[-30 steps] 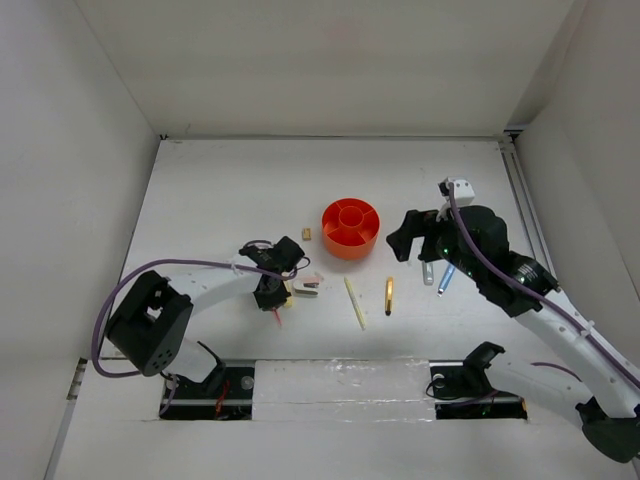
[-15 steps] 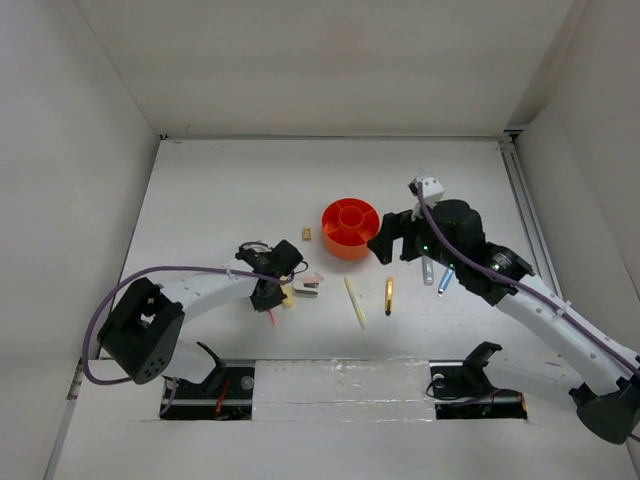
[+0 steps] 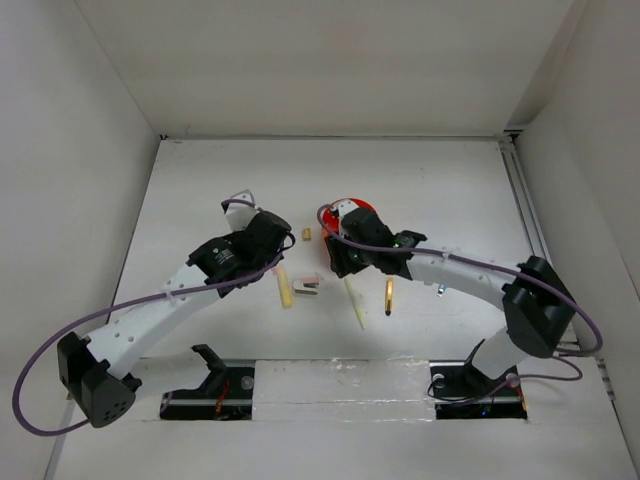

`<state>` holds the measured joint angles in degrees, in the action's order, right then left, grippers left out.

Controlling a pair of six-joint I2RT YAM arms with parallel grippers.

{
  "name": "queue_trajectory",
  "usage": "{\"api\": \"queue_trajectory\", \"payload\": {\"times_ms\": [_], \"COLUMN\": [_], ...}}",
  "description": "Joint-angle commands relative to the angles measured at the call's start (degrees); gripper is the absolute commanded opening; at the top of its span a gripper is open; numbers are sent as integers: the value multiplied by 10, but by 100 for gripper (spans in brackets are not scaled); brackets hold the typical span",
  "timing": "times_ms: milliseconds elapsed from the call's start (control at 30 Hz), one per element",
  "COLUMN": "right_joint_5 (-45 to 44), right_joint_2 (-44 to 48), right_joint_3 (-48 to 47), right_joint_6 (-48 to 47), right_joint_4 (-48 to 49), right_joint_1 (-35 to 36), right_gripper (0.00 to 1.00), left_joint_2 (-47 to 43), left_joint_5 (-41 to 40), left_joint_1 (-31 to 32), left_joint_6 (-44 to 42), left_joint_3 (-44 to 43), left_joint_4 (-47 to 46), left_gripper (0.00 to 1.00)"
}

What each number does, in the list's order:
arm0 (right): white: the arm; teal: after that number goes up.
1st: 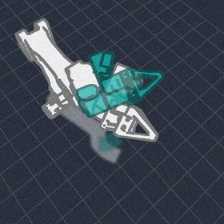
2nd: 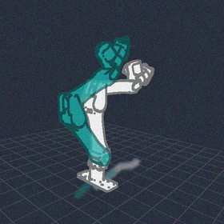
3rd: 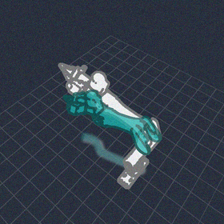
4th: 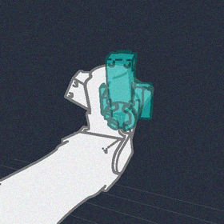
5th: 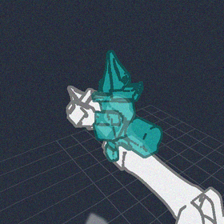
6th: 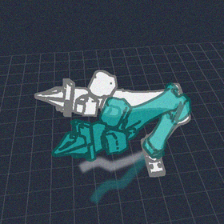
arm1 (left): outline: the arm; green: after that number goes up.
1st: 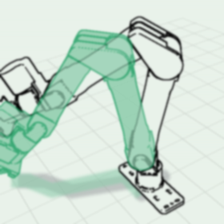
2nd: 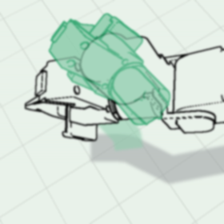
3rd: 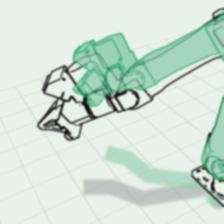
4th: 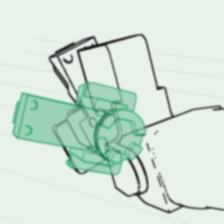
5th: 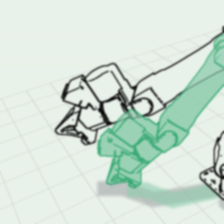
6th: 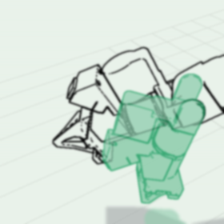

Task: Sort the stationery into containers
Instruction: Pick up the pen cap from the center of the board.

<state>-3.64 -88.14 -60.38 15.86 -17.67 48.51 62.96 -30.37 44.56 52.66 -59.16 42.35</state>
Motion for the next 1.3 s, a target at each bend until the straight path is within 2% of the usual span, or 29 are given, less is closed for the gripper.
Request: {"api": "queue_trajectory", "payload": {"times_ms": [0, 467, 500, 1267], "right_joint_5": [-33, -65, -66, -87], "right_joint_2": [-41, -156, -156, -196], "right_joint_3": [-54, -97, -97, -91], "right_joint_6": [-3, -3, -3, 14], "right_joint_4": [59, 79, 79, 84], "right_joint_1": [18, 40, 46, 67], "right_gripper": [56, 51, 48, 46], "left_joint_2": [-24, -117, -117, -101], "left_joint_5": [-64, -33, -26, -21], "left_joint_1": [1, 1, 1, 1], "left_joint_6": [-33, -87, -93, -104], "left_joint_3": [-17, 31, 31, 36], "left_joint_4": [29, -42, -48, -54], "left_gripper": [0, 0, 0, 0]}}
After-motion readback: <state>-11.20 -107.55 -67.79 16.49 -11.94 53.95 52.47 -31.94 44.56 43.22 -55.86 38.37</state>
